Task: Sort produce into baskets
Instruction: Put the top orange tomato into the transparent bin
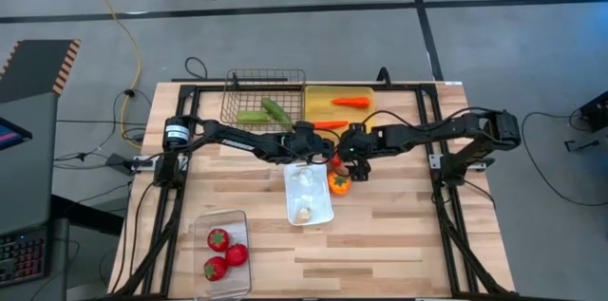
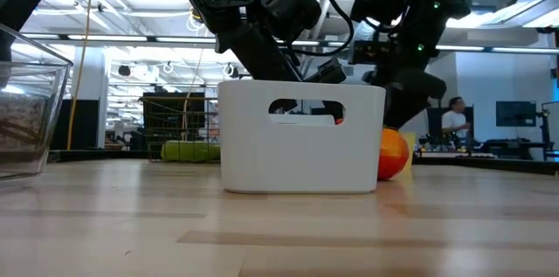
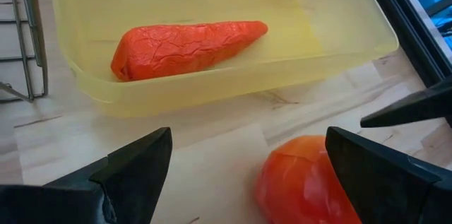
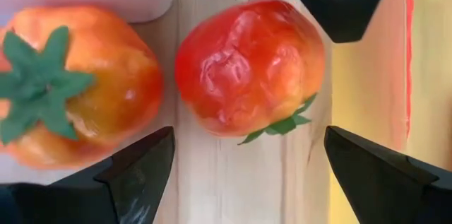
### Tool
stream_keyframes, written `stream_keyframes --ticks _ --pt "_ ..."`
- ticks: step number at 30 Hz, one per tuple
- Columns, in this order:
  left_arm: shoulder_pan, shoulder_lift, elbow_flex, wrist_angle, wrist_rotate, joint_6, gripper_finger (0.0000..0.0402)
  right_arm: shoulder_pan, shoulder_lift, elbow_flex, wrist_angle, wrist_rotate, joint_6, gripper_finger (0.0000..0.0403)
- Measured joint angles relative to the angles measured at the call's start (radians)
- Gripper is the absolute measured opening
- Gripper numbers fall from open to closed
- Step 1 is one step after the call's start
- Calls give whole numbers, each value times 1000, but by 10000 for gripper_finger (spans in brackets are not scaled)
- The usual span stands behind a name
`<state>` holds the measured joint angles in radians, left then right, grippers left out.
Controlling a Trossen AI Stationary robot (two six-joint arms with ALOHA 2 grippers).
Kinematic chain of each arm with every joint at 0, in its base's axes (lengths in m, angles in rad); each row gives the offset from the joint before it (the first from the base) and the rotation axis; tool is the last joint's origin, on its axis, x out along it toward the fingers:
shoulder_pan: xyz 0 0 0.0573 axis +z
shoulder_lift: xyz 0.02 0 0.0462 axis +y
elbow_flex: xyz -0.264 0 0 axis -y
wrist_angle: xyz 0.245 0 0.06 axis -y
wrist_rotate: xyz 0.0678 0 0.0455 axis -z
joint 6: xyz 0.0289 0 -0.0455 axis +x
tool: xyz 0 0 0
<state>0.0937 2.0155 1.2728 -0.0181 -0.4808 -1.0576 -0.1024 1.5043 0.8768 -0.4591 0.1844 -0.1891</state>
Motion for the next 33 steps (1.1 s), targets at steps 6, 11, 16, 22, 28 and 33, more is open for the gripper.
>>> stream_keyframes --ticks 6,11,16,22,28,33 --pt "0 0 0 0 -2 0 361 0 0 0 2 0 115 389" --pt "1 0 0 0 1 0 361 0 0 0 17 -2 224 389" --pt "1 0 0 0 2 0 361 5 0 0 39 -3 280 389" --pt "1 0 0 0 3 16 361 15 0 0 57 -5 365 389" --pt "1 0 0 0 3 18 361 23 0 0 57 -5 544 389" --pt "1 0 0 0 3 18 361 27 0 0 75 -3 601 389"
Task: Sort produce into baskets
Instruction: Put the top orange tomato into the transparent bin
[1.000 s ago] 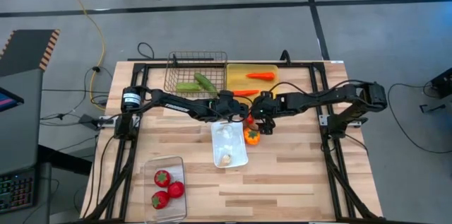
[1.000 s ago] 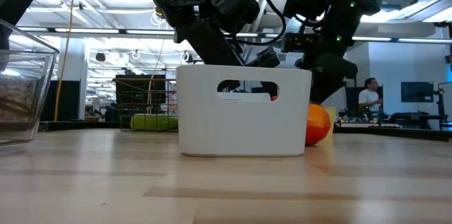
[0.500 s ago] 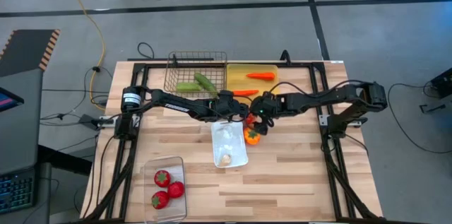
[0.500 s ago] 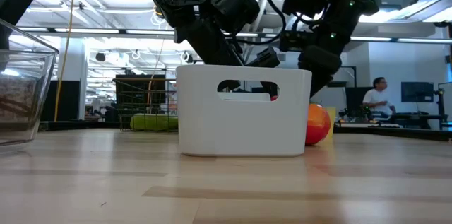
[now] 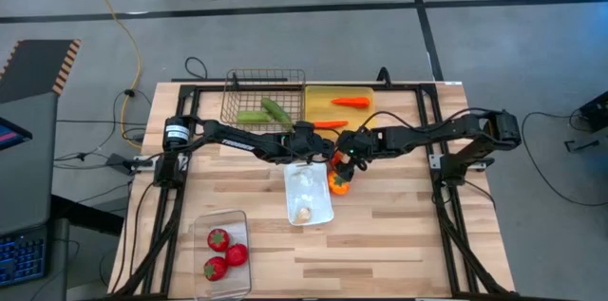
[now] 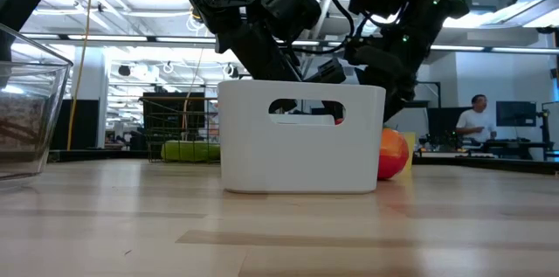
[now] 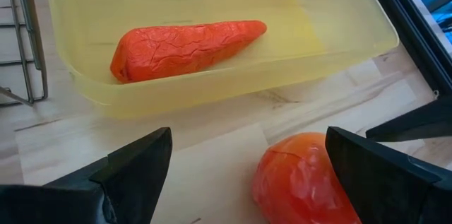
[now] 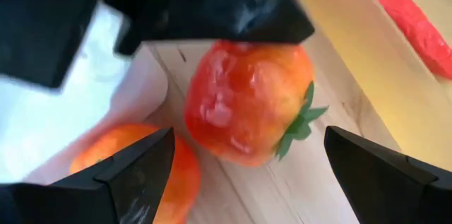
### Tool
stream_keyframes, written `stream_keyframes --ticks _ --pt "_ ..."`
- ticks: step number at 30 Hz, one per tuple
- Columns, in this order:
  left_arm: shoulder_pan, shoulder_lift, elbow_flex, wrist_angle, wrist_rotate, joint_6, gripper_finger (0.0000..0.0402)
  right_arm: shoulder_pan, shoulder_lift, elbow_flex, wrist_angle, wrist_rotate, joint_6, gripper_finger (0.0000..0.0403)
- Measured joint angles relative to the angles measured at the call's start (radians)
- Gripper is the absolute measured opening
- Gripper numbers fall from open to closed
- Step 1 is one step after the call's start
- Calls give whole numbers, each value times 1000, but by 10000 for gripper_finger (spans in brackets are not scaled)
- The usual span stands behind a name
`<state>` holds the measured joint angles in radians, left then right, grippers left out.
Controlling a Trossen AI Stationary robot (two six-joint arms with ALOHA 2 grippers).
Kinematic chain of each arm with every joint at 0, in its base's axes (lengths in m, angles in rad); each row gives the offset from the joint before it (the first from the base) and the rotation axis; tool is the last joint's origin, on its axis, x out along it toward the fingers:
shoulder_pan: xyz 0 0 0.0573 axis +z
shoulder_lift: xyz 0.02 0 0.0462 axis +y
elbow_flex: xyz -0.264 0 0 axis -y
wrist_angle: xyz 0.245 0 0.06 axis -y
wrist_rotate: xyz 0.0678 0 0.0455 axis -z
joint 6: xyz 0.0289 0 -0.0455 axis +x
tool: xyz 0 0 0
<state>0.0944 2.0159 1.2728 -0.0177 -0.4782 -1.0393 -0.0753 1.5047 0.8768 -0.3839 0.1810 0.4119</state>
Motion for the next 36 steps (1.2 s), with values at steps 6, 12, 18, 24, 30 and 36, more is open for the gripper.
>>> stream_keyframes --ticks 6,12,18,24,30,36 --pt "0 0 0 0 0 1 361 10 0 0 41 1 8 389" --pt "0 0 0 0 1 0 361 13 21 0 55 56 33 389" --pt "0 4 -3 -29 -2 11 361 17 95 0 85 83 40 389" --pt "0 4 -3 -77 -14 1 361 16 132 3 120 97 32 388" --pt "0 3 -3 -78 -24 14 361 16 128 3 112 94 21 368" --pt "0 2 -2 -79 -28 26 361 16 128 2 104 90 20 339"
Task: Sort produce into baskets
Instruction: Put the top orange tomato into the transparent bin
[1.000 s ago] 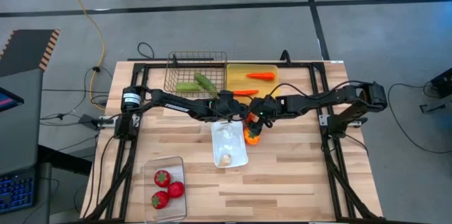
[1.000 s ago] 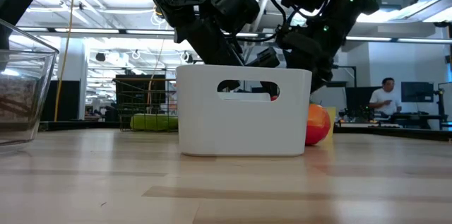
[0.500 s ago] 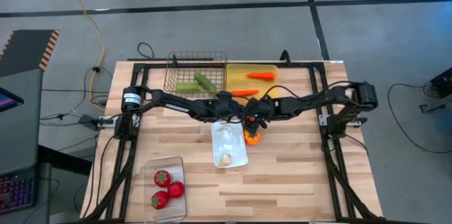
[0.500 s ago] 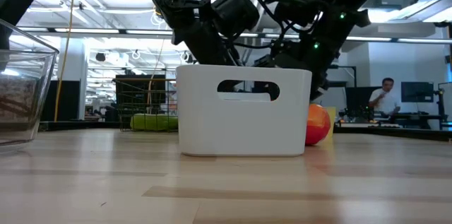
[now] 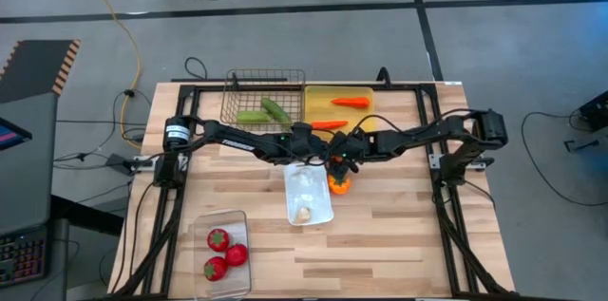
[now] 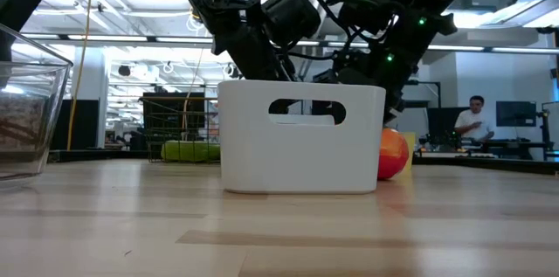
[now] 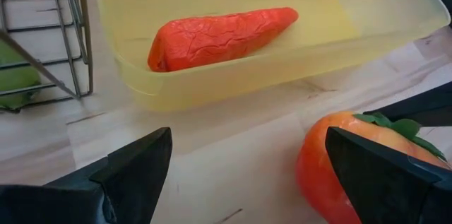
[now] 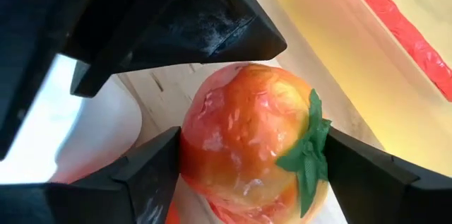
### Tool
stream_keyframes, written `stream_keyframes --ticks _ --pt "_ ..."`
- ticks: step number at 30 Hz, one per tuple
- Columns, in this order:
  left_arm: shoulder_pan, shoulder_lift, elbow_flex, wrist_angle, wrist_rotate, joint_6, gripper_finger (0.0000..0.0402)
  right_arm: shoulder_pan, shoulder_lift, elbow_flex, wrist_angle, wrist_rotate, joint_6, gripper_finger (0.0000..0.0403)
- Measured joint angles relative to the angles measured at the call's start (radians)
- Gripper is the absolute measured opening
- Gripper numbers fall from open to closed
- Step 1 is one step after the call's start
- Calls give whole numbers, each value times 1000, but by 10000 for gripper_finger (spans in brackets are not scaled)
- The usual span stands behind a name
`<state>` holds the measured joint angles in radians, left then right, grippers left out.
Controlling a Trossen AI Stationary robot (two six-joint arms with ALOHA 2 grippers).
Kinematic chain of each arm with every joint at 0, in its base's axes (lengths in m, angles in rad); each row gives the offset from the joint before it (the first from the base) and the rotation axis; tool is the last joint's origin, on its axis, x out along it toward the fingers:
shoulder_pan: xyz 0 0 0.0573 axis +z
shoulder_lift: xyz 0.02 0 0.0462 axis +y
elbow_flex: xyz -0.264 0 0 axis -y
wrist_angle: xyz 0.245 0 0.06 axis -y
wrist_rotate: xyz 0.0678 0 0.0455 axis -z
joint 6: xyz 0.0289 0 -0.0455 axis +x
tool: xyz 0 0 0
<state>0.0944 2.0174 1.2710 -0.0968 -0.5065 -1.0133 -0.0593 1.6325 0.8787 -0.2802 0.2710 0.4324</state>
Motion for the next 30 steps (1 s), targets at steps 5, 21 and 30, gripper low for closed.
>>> stream_keyframes --ticks 5,21,30 --pt "0 0 1 -2 0 5 361 0 -13 -1 -10 -11 -23 333" --pt "5 -22 3 5 3 144 361 1 -272 -5 -185 -16 -98 331" --pt "-10 -57 3 91 39 275 361 0 -428 -4 -223 -15 -137 331"
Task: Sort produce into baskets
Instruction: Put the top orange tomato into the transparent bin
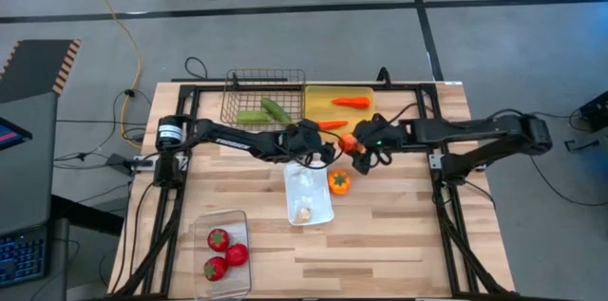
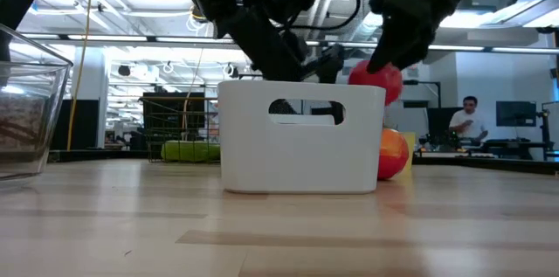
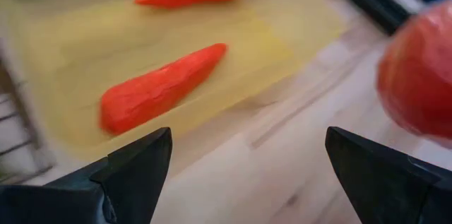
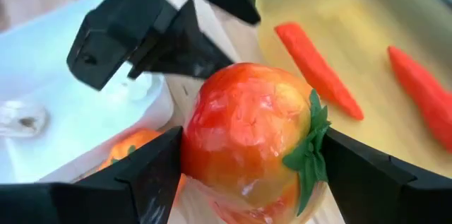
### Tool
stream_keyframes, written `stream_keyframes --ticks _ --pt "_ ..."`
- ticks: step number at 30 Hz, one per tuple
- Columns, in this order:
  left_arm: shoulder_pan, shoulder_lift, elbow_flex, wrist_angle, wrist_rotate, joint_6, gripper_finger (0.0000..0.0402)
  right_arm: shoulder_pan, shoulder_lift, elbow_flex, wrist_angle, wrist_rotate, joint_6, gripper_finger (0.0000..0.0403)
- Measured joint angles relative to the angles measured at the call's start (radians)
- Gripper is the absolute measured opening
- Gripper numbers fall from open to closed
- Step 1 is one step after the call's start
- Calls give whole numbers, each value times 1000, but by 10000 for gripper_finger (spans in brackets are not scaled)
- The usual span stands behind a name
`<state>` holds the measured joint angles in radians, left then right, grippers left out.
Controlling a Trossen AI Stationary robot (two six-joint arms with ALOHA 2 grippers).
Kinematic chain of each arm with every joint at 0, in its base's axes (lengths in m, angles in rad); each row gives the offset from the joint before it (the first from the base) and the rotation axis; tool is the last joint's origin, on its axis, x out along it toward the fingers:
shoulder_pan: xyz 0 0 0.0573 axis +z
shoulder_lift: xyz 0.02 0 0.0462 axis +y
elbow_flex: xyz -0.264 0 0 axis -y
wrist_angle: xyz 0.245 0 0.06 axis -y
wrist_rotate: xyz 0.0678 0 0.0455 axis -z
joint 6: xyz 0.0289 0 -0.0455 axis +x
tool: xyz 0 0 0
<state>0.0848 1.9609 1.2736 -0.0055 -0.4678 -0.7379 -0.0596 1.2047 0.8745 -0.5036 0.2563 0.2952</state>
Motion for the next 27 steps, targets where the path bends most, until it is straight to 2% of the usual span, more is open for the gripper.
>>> stream_keyframes --ticks 7,14,18,22,27 --pt "-25 -41 0 57 45 150 361 0 -115 1 -1 -51 -42 331" --pt "-69 -81 0 128 69 435 361 -1 -212 2 -15 -103 -58 331" --pt "-110 -82 0 243 77 614 361 1 -254 2 0 -113 -56 331" --pt "-139 -82 0 358 78 753 361 0 -273 2 30 -195 -76 331" --pt "-152 -82 0 440 64 783 361 1 -276 2 60 -315 -140 331"
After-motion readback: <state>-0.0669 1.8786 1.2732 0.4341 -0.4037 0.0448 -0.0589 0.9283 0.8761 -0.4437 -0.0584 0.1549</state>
